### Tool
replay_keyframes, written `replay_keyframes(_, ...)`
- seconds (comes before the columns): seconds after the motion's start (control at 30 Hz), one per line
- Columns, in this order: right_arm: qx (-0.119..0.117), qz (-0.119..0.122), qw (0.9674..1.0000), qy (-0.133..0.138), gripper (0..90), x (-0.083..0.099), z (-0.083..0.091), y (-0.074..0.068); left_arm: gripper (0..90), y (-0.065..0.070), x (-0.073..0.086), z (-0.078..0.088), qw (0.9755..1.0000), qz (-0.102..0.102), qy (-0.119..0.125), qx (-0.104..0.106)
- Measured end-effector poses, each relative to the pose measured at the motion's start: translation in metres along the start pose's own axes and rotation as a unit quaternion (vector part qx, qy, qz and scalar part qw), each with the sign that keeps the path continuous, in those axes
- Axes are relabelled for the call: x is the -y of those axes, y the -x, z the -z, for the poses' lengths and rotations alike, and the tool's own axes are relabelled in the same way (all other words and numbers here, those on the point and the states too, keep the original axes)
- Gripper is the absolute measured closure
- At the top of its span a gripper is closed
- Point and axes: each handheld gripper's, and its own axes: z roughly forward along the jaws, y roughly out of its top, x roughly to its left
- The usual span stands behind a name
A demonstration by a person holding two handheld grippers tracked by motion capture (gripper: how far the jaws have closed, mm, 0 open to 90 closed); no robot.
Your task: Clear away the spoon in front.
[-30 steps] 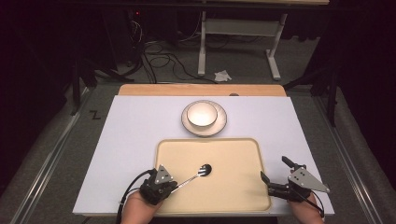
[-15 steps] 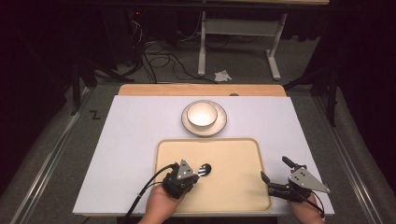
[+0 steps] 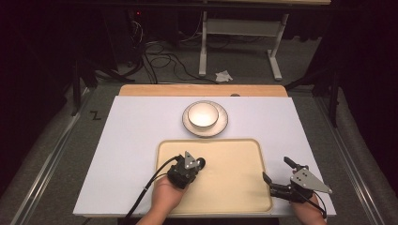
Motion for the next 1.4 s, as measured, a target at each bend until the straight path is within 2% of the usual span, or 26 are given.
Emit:
replay_keyframes(0.13, -0.001, 0.002, 1.0000, 0.000, 7.5, 0.000, 0.000, 0.000, 90.0, -0.019, 0.001, 0.000, 0.9997, 0.021, -0.001, -0.011)
replay_keyframes(0.23, 0.000, 0.002, 1.0000, 0.000, 7.5, 0.000, 0.000, 0.000, 90.0, -0.028, 0.001, 0.002, 0.9993, 0.034, 0.001, -0.018)
replay_keyframes(0.33, 0.001, 0.000, 1.0000, 0.000, 7.5, 0.000, 0.000, 0.001, 90.0, -0.032, 0.001, 0.010, 0.9989, 0.040, 0.015, -0.018)
replay_keyframes(0.4, 0.002, 0.001, 1.0000, 0.002, 7.5, 0.000, 0.001, 0.001, 90.0, -0.033, 0.004, 0.020, 0.9991, 0.033, 0.021, -0.019)
replay_keyframes(0.53, 0.003, -0.001, 1.0000, 0.001, 7.5, 0.000, 0.001, 0.001, 90.0, -0.029, 0.022, 0.042, 0.9997, 0.007, 0.010, -0.019)
replay_keyframes(0.63, -0.001, 0.002, 1.0000, 0.003, 7.5, 0.000, 0.001, 0.001, 90.0, -0.024, 0.044, 0.057, 0.9997, -0.002, 0.000, -0.022)
replay_keyframes(0.7, 0.001, 0.004, 1.0000, 0.000, 7.5, -0.001, 0.000, 0.000, 90.0, -0.019, 0.059, 0.065, 0.9999, 0.002, 0.001, -0.013)
replay_keyframes(0.73, 0.002, -0.001, 1.0000, -0.002, 7.5, -0.001, 0.000, -0.001, 90.0, -0.016, 0.064, 0.067, 1.0000, 0.003, -0.003, -0.008)
replay_keyframes(0.77, 0.000, 0.006, 1.0000, 0.002, 7.5, -0.002, -0.001, -0.001, 90.0, -0.013, 0.068, 0.068, 0.9999, 0.000, -0.009, -0.005)
replay_keyframes(0.8, 0.000, 0.003, 1.0000, 0.001, 7.4, -0.002, -0.001, -0.002, 90.0, -0.009, 0.070, 0.069, 0.9998, -0.008, -0.016, -0.007)
replay_keyframes(0.87, -0.001, 0.005, 1.0000, 0.004, 7.5, -0.003, -0.002, -0.002, 90.0, -0.004, 0.073, 0.069, 0.9996, -0.016, -0.020, -0.014)
replay_keyframes(0.9, -0.001, 0.006, 1.0000, 0.003, 7.4, -0.003, -0.002, -0.003, 90.0, -0.004, 0.073, 0.070, 0.9996, -0.013, -0.021, -0.014)
replay_keyframes(1.0, -0.002, 0.007, 1.0000, 0.005, 7.4, -0.003, -0.002, -0.002, 90.0, -0.004, 0.073, 0.069, 0.9999, -0.001, -0.015, -0.003)
replay_keyframes(1.07, -0.002, 0.002, 1.0000, 0.004, 7.5, -0.002, -0.002, -0.002, 90.0, -0.001, 0.072, 0.067, 0.9999, -0.003, -0.014, 0.003)
replay_keyframes(1.27, -0.003, 0.004, 1.0000, 0.002, 7.5, -0.002, -0.003, -0.002, 90.0, 0.013, 0.068, 0.064, 0.9993, -0.028, -0.015, 0.019)
replay_keyframes(1.33, -0.004, -0.002, 1.0000, 0.000, 7.4, -0.002, -0.003, -0.003, 90.0, 0.015, 0.067, 0.063, 0.9992, -0.029, -0.014, 0.025)
replay_keyframes(1.4, -0.003, 0.004, 1.0000, 0.000, 7.5, -0.001, -0.004, -0.004, 90.0, 0.017, 0.066, 0.062, 0.9990, -0.030, -0.013, 0.029)
